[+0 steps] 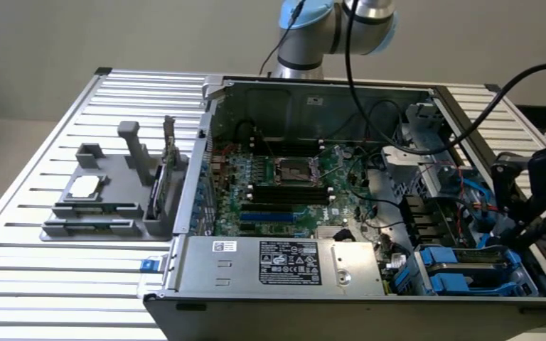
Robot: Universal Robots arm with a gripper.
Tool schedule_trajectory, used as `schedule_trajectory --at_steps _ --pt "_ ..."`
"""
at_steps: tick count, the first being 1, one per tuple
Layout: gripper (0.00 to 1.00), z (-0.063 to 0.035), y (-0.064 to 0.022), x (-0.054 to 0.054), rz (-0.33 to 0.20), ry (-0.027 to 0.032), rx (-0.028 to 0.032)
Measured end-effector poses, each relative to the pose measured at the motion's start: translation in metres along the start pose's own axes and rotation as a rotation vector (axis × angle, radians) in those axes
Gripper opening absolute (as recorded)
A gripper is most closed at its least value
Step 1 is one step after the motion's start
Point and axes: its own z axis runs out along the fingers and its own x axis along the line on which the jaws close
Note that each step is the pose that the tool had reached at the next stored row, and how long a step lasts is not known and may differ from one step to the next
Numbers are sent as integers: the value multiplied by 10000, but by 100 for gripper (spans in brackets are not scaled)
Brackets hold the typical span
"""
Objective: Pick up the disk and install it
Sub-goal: 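Insert the first disk wire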
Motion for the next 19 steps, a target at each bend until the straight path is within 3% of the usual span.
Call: schedule_trajectory --at_steps 4,9,15,19 --pt "21 2 0 0 221 100 93" --pt "21 2 0 0 495 142 69" --pt "21 -10 6 -5 596 263 20" --pt "21 -10 46 -50 611 277 13"
